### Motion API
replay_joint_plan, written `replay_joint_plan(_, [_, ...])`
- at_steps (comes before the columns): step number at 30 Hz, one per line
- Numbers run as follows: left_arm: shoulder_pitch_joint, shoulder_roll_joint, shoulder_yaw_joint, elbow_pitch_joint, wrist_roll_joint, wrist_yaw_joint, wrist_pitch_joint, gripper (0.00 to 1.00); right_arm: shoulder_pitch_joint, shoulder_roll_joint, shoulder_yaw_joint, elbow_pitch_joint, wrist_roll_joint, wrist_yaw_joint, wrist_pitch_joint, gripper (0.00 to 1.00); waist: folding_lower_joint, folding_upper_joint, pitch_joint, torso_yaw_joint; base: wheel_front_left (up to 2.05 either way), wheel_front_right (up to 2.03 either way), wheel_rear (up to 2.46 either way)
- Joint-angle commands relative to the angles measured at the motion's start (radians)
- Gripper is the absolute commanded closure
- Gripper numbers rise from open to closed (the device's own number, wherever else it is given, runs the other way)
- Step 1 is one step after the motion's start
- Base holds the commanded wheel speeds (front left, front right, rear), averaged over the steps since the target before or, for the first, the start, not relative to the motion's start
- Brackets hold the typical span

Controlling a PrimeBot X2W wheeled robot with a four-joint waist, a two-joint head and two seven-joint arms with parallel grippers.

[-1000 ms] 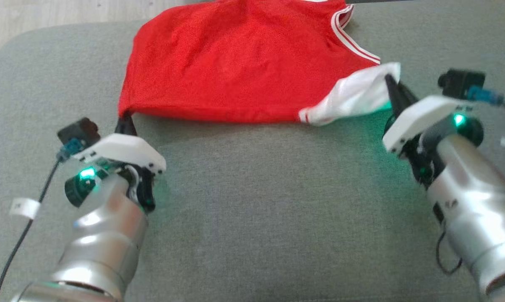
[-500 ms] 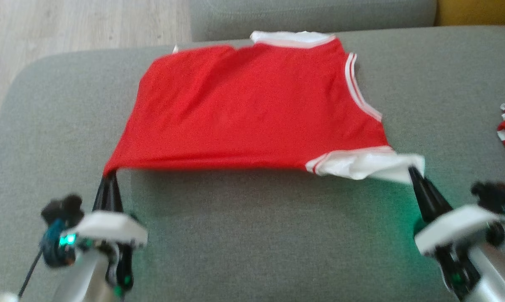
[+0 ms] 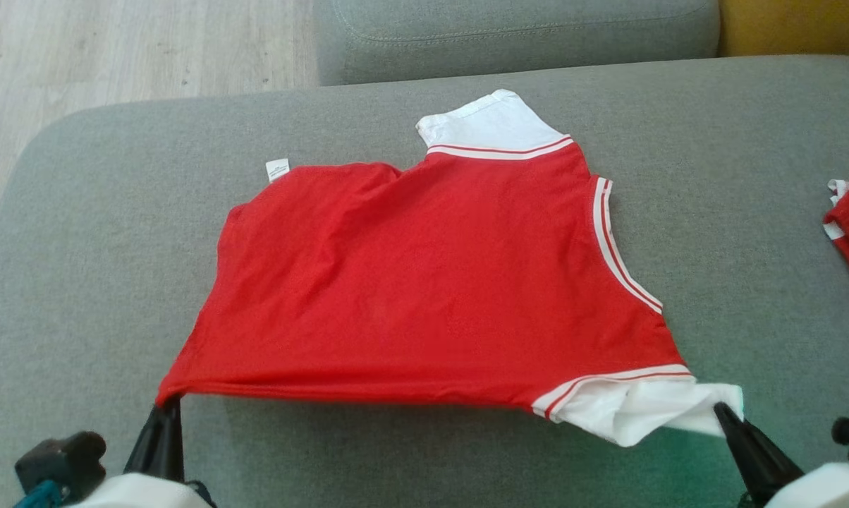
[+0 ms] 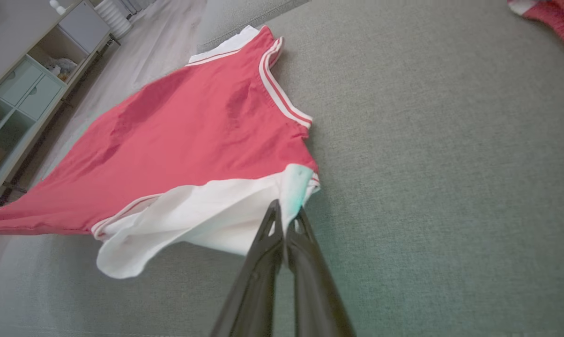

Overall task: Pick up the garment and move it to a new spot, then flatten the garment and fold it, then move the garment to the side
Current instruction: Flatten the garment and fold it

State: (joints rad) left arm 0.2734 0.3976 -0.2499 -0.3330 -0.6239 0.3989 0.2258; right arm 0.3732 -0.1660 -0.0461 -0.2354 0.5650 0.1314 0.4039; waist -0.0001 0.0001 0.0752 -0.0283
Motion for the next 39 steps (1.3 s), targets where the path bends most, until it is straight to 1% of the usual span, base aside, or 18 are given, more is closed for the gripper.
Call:
replay_joint_plan(1, [-0.047,0.025,0.051,-0.048,0.002,0.01,0.02,1.0,-0.038,-0.003,-0.004,-0.069,-0.026,-0.001,0.033,1.0,0.0001,-0.0001,0.002,0.001,0.0,0.0,0.0])
replay_joint_plan(3, [-0.049,0.027,0.042,-0.053,-0.018,0.008,0.056,1.0,-0.043,0.02,-0.012,-0.095,-0.049,-0.001,0.084,1.0,0.0001,-0.0001,0.007,0.003,0.0,0.0,0.0])
replay_joint_plan(5, [-0.064,0.03,0.031,-0.035,-0.04,-0.004,0.091,1.0,-0.067,0.026,-0.011,-0.093,-0.056,-0.001,0.112,1.0,0.0001,-0.0001,0.02,0.005,0.0,0.0,0.0])
replay_joint_plan(7, [-0.092,0.029,0.019,0.006,-0.074,-0.027,0.131,1.0,-0.104,0.008,-0.002,-0.059,-0.072,-0.001,0.122,1.0,0.0001,-0.0001,0.035,0.011,0.0,0.0,0.0])
replay_joint_plan(8, [-0.111,0.03,0.014,0.033,-0.089,-0.039,0.148,1.0,-0.128,0.007,0.004,-0.035,-0.059,-0.001,0.12,1.0,0.0001,-0.0001,0.043,0.013,0.0,0.0,0.0])
replay_joint_plan(9, [-0.111,0.03,0.014,0.033,-0.089,-0.039,0.148,1.0,-0.128,0.007,0.004,-0.035,-0.059,-0.001,0.12,1.0,0.0001,-0.0001,0.043,0.013,0.0,0.0,0.0])
replay_joint_plan(12, [-0.174,0.031,-0.005,0.109,-0.133,-0.079,0.209,1.0,-0.211,-0.028,0.031,0.038,-0.04,-0.001,0.099,1.0,0.0001,-0.0001,0.075,0.023,0.0,0.0,0.0])
replay_joint_plan(16, [-0.269,0.03,-0.013,0.191,-0.193,-0.134,0.274,1.0,-0.355,-0.095,0.087,0.164,-0.012,-0.001,0.05,1.0,0.0001,-0.0001,0.112,0.034,0.0,0.0,0.0])
replay_joint_plan(22, [-0.405,0.037,-0.014,0.259,-0.222,-0.182,0.32,1.0,-0.562,-0.176,0.188,0.332,0.041,-0.001,-0.02,1.0,0.0001,-0.0001,0.15,0.056,0.0,0.0,0.0])
replay_joint_plan(24, [-0.439,0.036,-0.018,0.286,-0.228,-0.19,0.334,1.0,-0.624,-0.192,0.227,0.388,0.059,-0.001,-0.043,1.0,0.0001,-0.0001,0.157,0.059,0.0,0.0,0.0])
replay_joint_plan(28, [-0.482,0.028,-0.016,0.339,-0.243,-0.202,0.344,1.0,-0.73,-0.212,0.3,0.487,0.092,-0.001,-0.123,1.0,0.0001,-0.0001,0.163,0.057,0.0,0.0,0.0])
replay_joint_plan(33, [-0.51,0.021,-0.009,0.392,-0.249,-0.212,0.33,1.0,-0.809,-0.237,0.384,0.595,0.138,-0.001,-0.213,1.0,0.0001,-0.0001,0.172,0.058,0.0,0.0,0.0])
replay_joint_plan(36, [-0.514,0.003,-0.006,0.428,-0.259,-0.221,0.312,1.0,-0.836,-0.244,0.423,0.662,0.167,-0.001,-0.28,1.0,0.0001,-0.0001,0.172,0.061,0.0,0.0,0.0])
replay_joint_plan(37, [-0.513,-0.005,-0.005,0.441,-0.264,-0.225,0.304,0.98,-0.84,-0.244,0.436,0.686,0.177,-0.001,-0.295,0.55,0.0001,-0.0001,0.171,0.061,0.0,0.0,0.0])
replay_joint_plan(38, [-0.512,-0.012,-0.006,0.454,-0.268,-0.229,0.298,0.2,-0.844,-0.242,0.449,0.703,0.188,-0.001,-0.312,0.0,0.0001,-0.0001,0.171,0.062,0.0,0.0,0.0])
replay_joint_plan(39, [-0.509,-0.02,-0.009,0.466,-0.271,-0.234,0.291,0.0,-0.847,-0.243,0.463,0.718,0.196,-0.001,-0.33,0.0,0.0001,-0.0001,0.17,0.063,0.0,0.0,0.0])
